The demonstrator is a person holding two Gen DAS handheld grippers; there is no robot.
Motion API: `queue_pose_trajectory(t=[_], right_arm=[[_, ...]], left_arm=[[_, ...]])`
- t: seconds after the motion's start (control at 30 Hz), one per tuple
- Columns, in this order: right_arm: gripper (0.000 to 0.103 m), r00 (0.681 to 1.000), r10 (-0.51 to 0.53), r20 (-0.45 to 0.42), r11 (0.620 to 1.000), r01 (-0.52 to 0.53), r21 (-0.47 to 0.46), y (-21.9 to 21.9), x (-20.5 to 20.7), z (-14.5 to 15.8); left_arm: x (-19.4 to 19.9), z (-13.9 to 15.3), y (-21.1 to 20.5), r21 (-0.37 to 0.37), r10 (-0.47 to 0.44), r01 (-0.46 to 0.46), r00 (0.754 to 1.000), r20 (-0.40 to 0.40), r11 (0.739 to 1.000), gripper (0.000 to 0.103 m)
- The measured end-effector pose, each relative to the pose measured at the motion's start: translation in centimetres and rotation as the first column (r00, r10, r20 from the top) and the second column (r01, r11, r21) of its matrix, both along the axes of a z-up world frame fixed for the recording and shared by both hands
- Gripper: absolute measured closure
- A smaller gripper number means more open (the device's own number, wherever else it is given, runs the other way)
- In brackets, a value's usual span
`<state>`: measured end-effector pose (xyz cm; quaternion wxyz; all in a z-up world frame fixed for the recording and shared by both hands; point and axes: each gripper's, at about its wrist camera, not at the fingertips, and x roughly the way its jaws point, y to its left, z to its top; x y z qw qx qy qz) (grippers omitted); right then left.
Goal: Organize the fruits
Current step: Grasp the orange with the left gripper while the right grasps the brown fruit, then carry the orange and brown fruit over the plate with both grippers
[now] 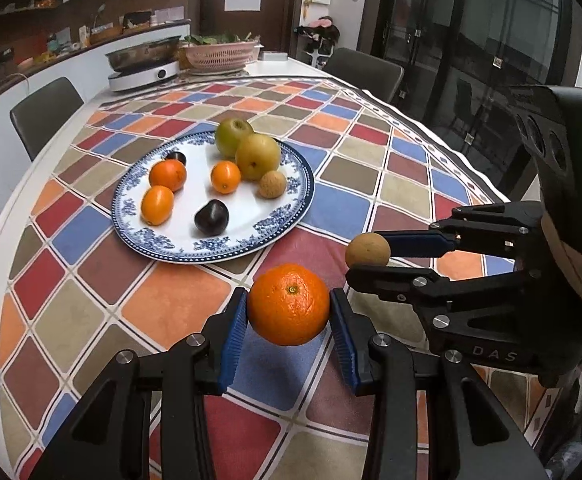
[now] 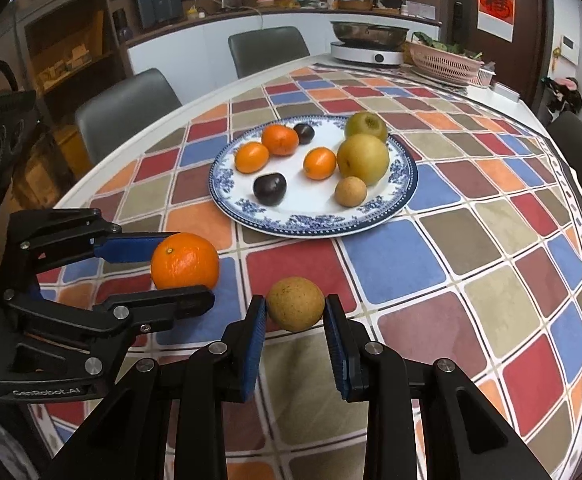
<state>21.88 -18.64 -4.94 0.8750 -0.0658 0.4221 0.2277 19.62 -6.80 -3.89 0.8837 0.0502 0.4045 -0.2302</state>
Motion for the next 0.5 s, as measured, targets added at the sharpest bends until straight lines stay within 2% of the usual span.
queue_pose_trajectory(t=[0.5], right_arm=[[0.073,0.996,-0.047,0.072,0.998,0.043,0.055,0.8,-1.1,4.0]], left_arm=[[-0.6,3.6,1.6,-0.008,0.043,-0.042,0.995,0.089,0.999,0.063]])
